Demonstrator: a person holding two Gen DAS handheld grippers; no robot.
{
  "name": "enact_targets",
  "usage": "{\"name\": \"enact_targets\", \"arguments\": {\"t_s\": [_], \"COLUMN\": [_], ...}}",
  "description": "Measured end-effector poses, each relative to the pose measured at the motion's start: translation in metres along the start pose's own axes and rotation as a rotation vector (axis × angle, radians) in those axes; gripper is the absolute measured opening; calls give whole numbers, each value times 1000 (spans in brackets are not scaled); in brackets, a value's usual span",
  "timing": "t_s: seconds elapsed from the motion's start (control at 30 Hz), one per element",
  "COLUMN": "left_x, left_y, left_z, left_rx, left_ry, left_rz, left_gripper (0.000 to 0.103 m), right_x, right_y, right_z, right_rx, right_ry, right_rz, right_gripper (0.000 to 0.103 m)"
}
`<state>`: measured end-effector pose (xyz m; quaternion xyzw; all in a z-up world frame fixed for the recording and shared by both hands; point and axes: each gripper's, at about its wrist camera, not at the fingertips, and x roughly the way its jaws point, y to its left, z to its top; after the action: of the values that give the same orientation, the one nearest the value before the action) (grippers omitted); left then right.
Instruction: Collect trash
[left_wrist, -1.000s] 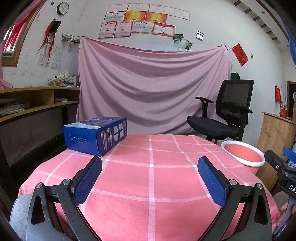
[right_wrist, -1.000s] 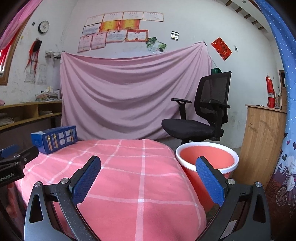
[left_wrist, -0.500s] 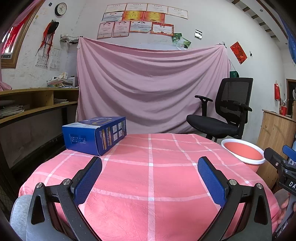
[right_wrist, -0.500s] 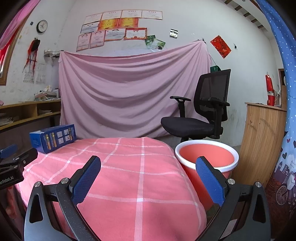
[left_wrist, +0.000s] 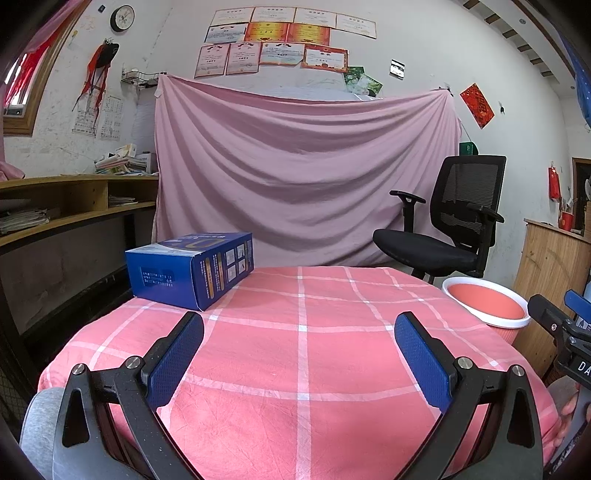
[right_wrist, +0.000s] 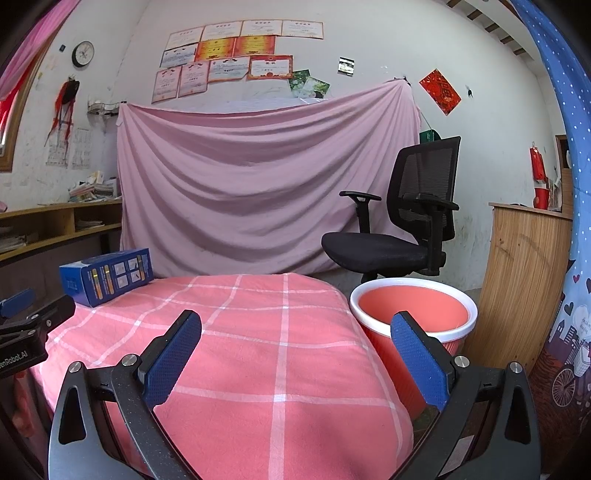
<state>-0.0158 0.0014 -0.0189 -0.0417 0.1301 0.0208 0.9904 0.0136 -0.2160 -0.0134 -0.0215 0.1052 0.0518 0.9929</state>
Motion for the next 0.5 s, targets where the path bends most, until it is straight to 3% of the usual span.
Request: {"name": "enact_targets", "arguments": {"t_s": [0.5], "left_x": [0], "left_y": [0], "left_z": [0], "left_rx": [0], "left_ry": [0], "left_rz": [0], "left_gripper": [101], "right_x": [0], "right_y": [1], "right_z": [-2], "right_rx": [4], "right_ry": [4], "right_rz": [1], "right_gripper": [103]}}
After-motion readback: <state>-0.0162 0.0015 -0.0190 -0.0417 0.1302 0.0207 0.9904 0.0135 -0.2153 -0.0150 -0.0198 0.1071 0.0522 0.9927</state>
